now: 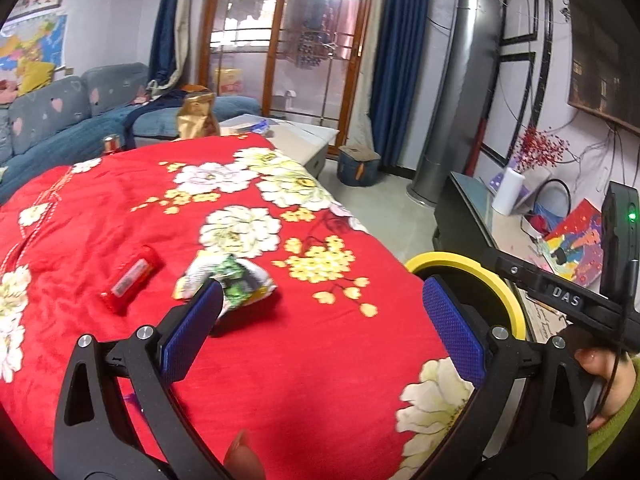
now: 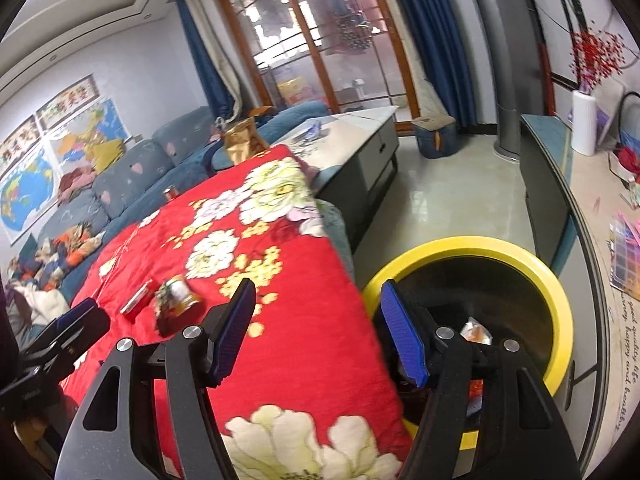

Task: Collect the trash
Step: 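Move both open tools back over the remaining trash on the bedspread, then grasp the purple candy wrapper with the left tool while the right tool grasps the green snack packet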

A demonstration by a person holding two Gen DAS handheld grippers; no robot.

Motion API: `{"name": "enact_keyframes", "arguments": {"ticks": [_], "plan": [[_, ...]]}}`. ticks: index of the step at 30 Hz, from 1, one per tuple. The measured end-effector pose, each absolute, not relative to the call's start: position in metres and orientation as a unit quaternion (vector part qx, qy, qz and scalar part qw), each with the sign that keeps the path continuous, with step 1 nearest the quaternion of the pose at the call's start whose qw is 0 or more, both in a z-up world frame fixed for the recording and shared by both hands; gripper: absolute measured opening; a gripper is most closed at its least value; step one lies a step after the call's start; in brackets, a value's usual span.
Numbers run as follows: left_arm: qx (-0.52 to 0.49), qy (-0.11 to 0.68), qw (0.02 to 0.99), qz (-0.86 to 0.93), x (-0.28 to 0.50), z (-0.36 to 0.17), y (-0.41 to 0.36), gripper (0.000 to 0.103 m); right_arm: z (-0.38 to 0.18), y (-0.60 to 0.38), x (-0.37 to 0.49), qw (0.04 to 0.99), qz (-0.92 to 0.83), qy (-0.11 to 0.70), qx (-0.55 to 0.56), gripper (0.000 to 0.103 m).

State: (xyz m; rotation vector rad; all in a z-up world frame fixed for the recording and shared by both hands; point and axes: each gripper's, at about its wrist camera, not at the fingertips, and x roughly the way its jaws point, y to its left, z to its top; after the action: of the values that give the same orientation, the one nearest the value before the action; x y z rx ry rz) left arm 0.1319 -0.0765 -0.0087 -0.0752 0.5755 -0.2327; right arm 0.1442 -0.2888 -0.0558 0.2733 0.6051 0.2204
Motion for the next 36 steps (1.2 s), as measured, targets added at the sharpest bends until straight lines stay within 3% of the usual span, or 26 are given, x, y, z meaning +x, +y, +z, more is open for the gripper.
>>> {"name": "enact_keyframes", "arguments": {"ticks": [36], "plan": [[-0.090, 0.285, 0.954, -0.006, 0.107, -0.018, 0.042, 0.092, -0.047, -0.142, 0.161, 0.911, 0.252, 0.323, 0.050, 0.062]]}}
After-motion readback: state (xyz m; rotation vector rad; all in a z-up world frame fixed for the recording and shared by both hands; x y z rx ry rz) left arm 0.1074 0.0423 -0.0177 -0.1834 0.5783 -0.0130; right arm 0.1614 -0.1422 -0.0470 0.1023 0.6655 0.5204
